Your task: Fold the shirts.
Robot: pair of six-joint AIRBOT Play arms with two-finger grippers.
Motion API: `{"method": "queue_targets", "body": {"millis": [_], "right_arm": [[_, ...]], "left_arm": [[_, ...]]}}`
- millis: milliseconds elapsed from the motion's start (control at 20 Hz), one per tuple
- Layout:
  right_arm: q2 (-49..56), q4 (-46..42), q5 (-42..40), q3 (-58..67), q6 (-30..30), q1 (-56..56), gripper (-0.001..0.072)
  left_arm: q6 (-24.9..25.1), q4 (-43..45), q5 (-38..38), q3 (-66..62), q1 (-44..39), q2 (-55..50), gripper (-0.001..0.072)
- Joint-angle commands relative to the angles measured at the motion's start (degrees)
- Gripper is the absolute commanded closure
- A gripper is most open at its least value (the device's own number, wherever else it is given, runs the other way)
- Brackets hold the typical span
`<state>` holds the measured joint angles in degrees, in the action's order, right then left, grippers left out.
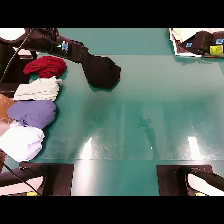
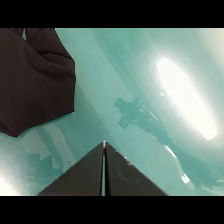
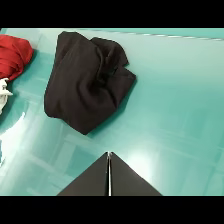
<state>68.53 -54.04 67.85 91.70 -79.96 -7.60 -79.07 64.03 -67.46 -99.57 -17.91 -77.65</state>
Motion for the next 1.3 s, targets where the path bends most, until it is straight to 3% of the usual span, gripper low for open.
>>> {"method": "queue_targets", "body": {"millis": [0, 550, 700, 750, 800, 850, 1050, 1250], "right_arm": [[0.0, 0.0, 0.0, 0.1, 0.0, 0.0, 0.069], [0.0, 0.0, 0.0, 0.1, 0.0, 0.0, 0.069], [0.0, 0.0, -0.5, 0.0, 0.0, 0.0, 0.069], [0.0, 0.0, -2.0, 0.0, 0.0, -0.1, 0.069], [0.0, 0.1, -3.5, 0.1, 0.0, 0.0, 0.069], [0.0, 0.2, -5.2, 0.1, 0.0, -0.1, 0.069], [0.0, 0.1, -7.5, 0.1, 0.0, 0.0, 0.069], [0.0, 0.5, -7.8, 0.1, 0.0, -0.1, 0.069]], "left_arm": [[0.0, 0.0, 0.0, 0.0, 0.0, 0.0, 0.0685], [0.0, 0.0, 0.0, 0.0, 0.0, 0.0, 0.0685], [-0.4, -0.7, 3.1, 0.0, 0.0, -0.1, 0.0683], [-0.4, 0.2, 5.2, 0.0, 0.0, -0.1, 0.0629], [-0.6, 2.3, 7.6, 0.0, 0.0, -0.2, 0.03], [-2.0, 4.6, 10.2, 0.0, 0.0, -0.8, 0.0133], [-9.6, 16.7, 12.9, 0.0, 0.1, -8.9, 0.0156], [-10.6, 16.7, 13.8, 0.0, 1.6, -21.0, 0.0155]]}}
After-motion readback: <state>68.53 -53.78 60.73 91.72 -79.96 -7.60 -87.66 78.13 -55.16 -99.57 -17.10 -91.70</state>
